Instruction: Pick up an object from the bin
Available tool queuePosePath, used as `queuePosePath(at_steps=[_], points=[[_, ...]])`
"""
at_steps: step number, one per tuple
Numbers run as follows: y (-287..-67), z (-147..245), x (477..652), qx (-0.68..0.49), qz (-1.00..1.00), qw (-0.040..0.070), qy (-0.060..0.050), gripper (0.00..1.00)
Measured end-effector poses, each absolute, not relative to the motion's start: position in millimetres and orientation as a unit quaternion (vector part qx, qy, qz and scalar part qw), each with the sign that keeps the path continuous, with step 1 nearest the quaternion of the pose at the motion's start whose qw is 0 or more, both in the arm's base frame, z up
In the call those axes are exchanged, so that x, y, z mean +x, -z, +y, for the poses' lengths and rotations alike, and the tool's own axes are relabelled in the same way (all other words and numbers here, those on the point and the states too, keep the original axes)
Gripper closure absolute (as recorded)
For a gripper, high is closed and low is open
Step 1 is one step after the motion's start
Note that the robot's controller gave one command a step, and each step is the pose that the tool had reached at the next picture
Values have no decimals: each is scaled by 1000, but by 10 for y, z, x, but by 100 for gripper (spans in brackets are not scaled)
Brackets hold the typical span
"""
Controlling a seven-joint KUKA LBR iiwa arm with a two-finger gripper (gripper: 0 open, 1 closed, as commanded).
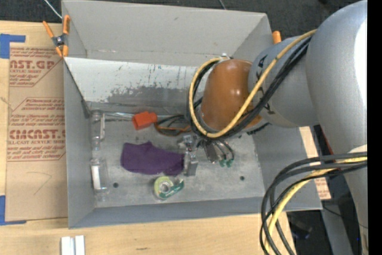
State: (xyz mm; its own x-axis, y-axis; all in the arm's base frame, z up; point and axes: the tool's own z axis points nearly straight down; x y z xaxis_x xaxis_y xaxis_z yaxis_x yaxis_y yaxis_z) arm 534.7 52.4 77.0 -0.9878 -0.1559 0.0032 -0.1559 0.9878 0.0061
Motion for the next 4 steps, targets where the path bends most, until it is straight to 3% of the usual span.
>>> queuePosePath(at_steps=[1, 2, 3, 4], points=[[-770, 524, 5347, 78, -997, 2, 3, 100], [-1873, 576, 5261, 94, -996, 3, 3, 100], [-1350, 444, 5399, 119, -993, 2, 3, 0], [-1353, 446, 5403, 119, -993, 1, 3, 0]])
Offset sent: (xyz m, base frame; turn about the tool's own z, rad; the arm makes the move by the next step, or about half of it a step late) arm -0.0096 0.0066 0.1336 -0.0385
